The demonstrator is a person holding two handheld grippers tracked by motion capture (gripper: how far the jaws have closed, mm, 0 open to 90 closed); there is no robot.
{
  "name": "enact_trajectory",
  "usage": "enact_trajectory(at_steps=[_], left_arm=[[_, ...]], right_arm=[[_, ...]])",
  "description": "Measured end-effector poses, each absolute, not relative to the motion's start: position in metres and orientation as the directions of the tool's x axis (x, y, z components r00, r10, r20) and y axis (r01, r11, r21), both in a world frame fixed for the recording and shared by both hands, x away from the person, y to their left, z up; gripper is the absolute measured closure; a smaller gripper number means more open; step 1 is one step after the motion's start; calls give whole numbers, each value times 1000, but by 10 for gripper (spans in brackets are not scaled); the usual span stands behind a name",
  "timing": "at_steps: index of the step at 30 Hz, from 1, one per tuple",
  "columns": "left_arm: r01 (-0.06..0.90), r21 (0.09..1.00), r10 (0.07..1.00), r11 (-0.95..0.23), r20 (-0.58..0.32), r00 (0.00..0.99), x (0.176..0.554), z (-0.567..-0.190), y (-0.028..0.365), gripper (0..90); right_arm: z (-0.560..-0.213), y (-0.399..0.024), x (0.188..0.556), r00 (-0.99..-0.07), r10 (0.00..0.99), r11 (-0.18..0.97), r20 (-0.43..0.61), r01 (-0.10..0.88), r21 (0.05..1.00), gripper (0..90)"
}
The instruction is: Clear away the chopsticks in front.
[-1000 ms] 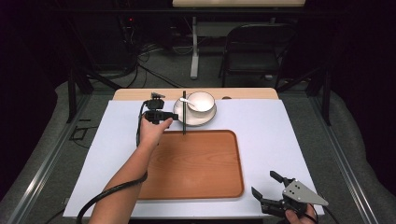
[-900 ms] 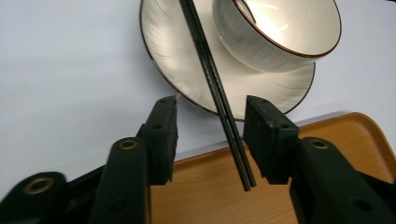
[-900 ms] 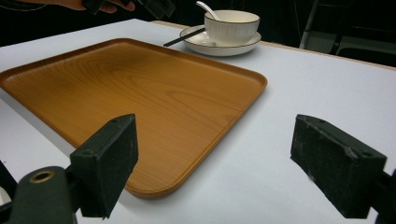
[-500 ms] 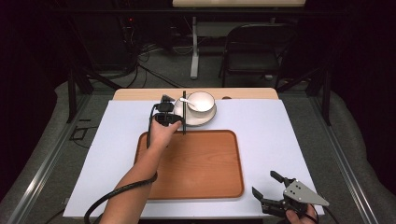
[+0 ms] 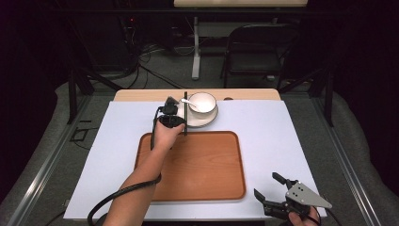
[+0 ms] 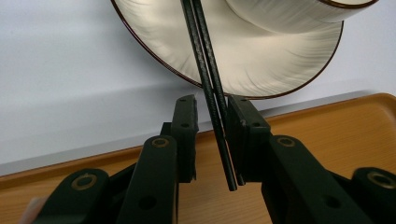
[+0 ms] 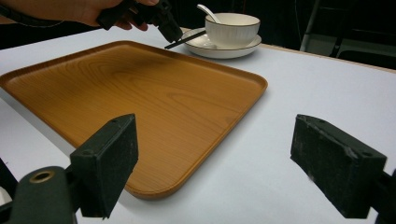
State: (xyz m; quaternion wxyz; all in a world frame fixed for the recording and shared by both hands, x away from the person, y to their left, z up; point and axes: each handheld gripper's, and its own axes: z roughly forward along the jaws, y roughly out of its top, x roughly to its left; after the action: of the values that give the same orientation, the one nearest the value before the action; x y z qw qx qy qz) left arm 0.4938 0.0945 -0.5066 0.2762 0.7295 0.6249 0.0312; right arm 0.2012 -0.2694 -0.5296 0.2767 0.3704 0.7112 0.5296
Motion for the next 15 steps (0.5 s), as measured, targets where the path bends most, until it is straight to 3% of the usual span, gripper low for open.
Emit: enact_trajectory(at_steps=[15], left_arm=[[934, 357, 942, -32, -302, 148, 503, -509, 97, 790]], right_arm=[[-530, -270, 201, -569, 822, 157, 5, 236, 959, 145]])
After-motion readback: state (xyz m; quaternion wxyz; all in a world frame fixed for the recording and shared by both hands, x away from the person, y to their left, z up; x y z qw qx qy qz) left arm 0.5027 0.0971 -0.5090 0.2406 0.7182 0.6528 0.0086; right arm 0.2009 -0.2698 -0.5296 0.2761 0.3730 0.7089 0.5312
